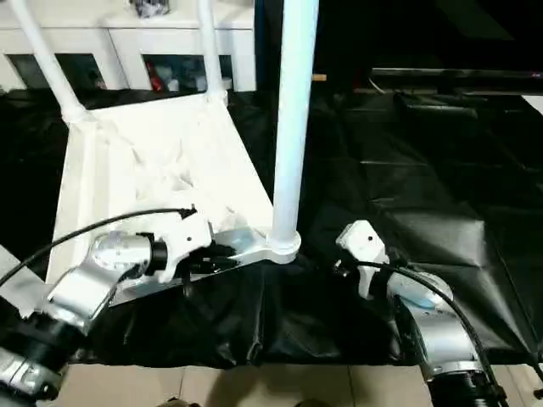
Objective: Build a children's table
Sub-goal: Rotate leg to tighten
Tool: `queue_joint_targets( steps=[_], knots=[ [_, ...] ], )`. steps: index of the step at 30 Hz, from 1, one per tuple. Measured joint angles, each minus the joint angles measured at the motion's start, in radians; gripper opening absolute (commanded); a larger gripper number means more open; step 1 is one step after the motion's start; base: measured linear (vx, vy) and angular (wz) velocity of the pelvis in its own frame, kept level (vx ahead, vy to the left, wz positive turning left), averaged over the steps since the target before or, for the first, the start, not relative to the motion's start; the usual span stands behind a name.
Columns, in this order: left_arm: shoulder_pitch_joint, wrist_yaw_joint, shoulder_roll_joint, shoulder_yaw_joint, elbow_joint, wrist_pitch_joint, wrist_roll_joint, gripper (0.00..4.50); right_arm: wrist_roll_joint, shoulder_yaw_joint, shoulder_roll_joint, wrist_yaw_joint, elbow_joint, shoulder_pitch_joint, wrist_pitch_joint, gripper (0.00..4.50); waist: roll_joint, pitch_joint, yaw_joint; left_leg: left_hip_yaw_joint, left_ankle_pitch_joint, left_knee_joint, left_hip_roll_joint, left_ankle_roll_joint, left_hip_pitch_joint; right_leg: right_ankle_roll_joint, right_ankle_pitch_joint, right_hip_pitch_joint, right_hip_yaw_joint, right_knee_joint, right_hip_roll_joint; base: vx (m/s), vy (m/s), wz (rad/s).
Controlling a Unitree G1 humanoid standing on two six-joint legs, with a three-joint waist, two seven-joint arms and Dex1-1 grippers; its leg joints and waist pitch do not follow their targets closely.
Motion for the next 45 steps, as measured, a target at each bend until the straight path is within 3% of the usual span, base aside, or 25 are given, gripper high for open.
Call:
queue_joint_targets(
  steps=[3,5,21,22,25,39,44,45],
  knots=[
    [-0.002,0.001,0.002,0.009,0.003,-0.009,-0.007,1.33,0.006,0.000,-0.006,0.012,0.000,0.000,0.000,3.53,0.001,0.000,0.002,0.000,0.000,0.002,0.000,0.000,0.000,0.000,0.000,0.000,0.000,0.001,0.000,0.000,0.000,0.00],
    [-0.002,0.003,-0.008,0.015,0.011,-0.015,-0.016,1.63,0.013,0.000,-0.005,0.019,-0.002,0.001,0.002,3.53,0.002,0.000,0.004,0.000,0.000,0.003,0.000,0.000,-0.001,0.000,0.000,0.000,0.000,0.001,0.000,0.000,0.000,0.00],
    [-0.038,0.035,-0.054,0.014,0.117,-0.037,-0.013,1.63,0.023,0.025,0.004,0.021,-0.014,0.007,0.003,3.53,0.007,-0.003,0.008,-0.001,0.000,0.007,0.000,0.000,-0.001,0.000,0.001,0.001,0.000,0.004,0.000,0.000,0.000,0.00],
    [-0.040,0.035,-0.054,0.014,0.121,-0.037,-0.012,1.36,0.023,0.025,0.004,0.020,-0.014,0.008,0.003,3.53,0.007,-0.003,0.007,-0.001,0.000,0.007,0.000,0.000,-0.001,0.000,0.001,0.001,0.000,0.004,0.000,0.000,0.000,0.00],
    [-0.044,0.030,-0.056,0.012,0.131,-0.036,-0.014,1.27,0.023,0.025,0.004,0.019,-0.014,0.008,0.003,3.53,0.007,-0.003,0.006,-0.001,0.000,0.007,0.000,0.000,0.000,-0.001,0.002,0.001,0.000,0.004,0.000,0.000,0.000,0.00],
    [-0.078,-0.077,-0.056,0.005,0.173,-0.020,-0.053,0.07,0.023,0.034,0.004,0.019,-0.009,0.002,0.003,3.53,0.008,-0.004,0.008,-0.001,0.000,0.008,0.000,0.000,-0.001,0.000,0.002,0.001,0.000,0.002,0.000,0.000,0.000,0.00],
    [-0.088,-0.083,-0.056,0.002,0.194,-0.027,-0.051,0.01,0.026,0.034,0.004,0.020,-0.007,-0.001,0.013,3.53,0.008,-0.004,0.008,-0.001,0.000,0.009,0.000,0.000,-0.001,0.000,0.002,0.001,0.000,0.003,-0.001,0.000,0.000,0.00],
    [-0.088,-0.085,-0.053,0.002,0.195,-0.029,-0.049,0.00,0.036,0.034,0.006,0.022,-0.003,-0.008,0.033,3.70,0.008,-0.004,0.007,-0.001,0.000,0.008,0.000,0.000,-0.001,0.000,0.002,0.001,0.000,0.003,-0.001,0.000,0.000,0.00]
  ],
)
